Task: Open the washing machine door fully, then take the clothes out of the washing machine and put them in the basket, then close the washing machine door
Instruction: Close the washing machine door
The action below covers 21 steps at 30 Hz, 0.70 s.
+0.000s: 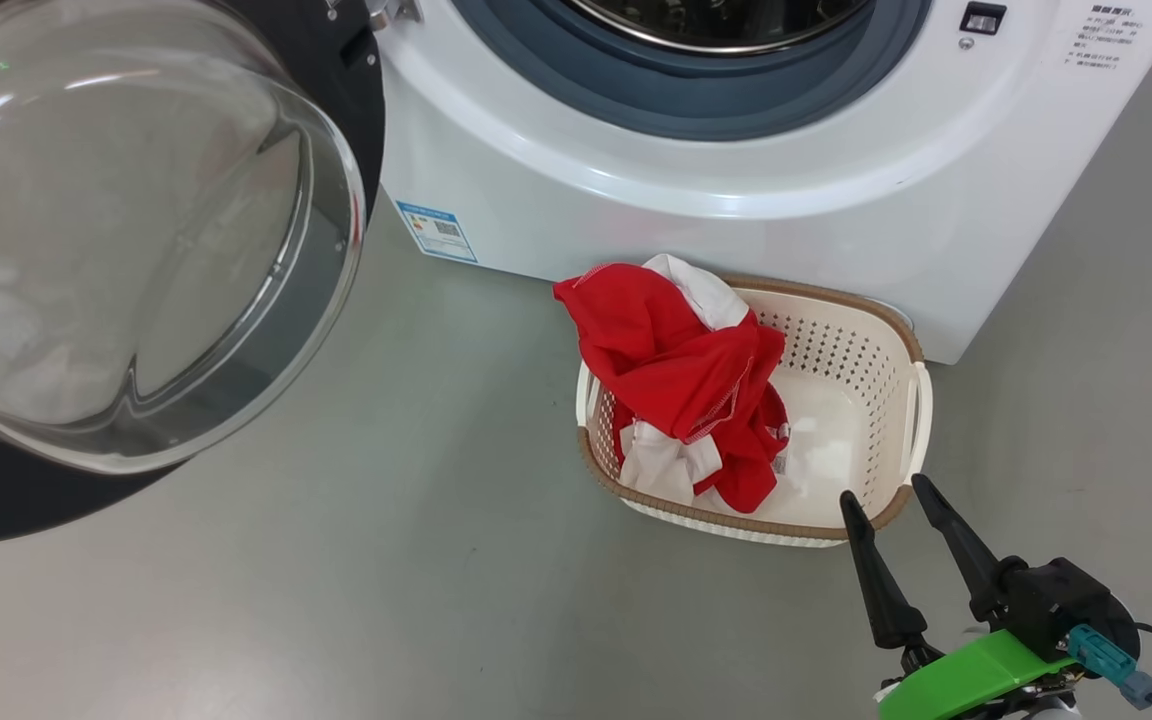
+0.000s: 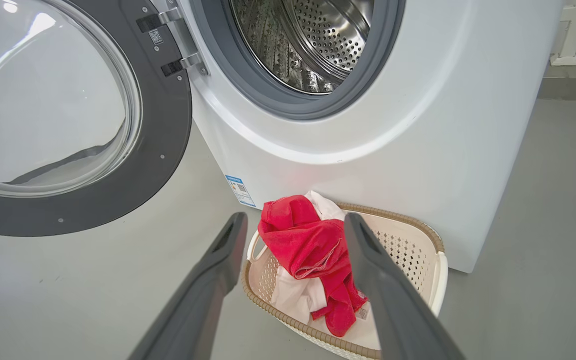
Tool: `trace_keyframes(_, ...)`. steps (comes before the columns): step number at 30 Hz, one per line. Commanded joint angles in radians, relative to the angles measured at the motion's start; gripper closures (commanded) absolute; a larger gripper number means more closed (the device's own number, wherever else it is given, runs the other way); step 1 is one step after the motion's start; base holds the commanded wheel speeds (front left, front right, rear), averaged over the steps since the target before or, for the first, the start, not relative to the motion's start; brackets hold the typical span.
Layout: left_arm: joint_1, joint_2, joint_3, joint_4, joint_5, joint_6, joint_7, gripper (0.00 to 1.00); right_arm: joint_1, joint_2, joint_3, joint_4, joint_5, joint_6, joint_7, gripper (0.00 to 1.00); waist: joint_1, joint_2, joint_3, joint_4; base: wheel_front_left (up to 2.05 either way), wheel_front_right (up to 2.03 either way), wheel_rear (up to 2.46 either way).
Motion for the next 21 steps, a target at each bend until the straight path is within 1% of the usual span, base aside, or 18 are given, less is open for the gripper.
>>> trace_keyframes(1, -0.009, 0.082, 0.006, -0.004, -0.017, -0.006, 0.054, 1.00, -0.033, 0.001, 0.025, -0.025, -0.018, 0.005, -0.006, 0.00, -0.0001, 0.0000, 0.007, 0.000, 0.00, 0.00, 0.00)
trace_keyframes(5, 0.004, 0.076, -0.008, 0.008, -0.042, -0.006, 0.133, 1.00, -0.033, 0.001, 0.028, -0.023, -0.023, 0.005, -0.006, 0.00, -0.0001, 0.0000, 0.009, -0.001, 0.00, 0.00, 0.00)
trace_keyframes(6, 0.004, 0.076, -0.008, 0.008, -0.042, -0.006, 0.133, 1.00, -0.033, 0.001, 0.028, -0.023, -0.023, 0.005, -0.006, 0.00, -0.0001, 0.0000, 0.009, -0.001, 0.00, 0.00, 0.00)
trace_keyframes(10, 0.025, 0.069, -0.019, -0.002, -0.065, -0.006, 0.192, 1.00, -0.031, 0.001, 0.027, -0.024, -0.026, 0.005, -0.006, 0.00, -0.0001, 0.0000, 0.008, -0.005, 0.00, 0.00, 0.00)
trace_keyframes(12, 0.046, 0.063, -0.031, -0.029, -0.083, -0.006, 0.237, 1.00, -0.028, 0.001, 0.025, -0.025, -0.028, 0.005, -0.006, 0.00, -0.0001, 0.0000, 0.006, -0.006, 0.00, 0.00, 0.00)
trace_keyframes(21, 0.113, 0.046, -0.056, -0.128, -0.147, -0.006, 0.357, 1.00, -0.023, 0.001, 0.024, -0.026, -0.025, 0.005, -0.006, 0.00, -0.0001, 0.0000, -0.010, -0.007, 0.00, 0.00, 0.00)
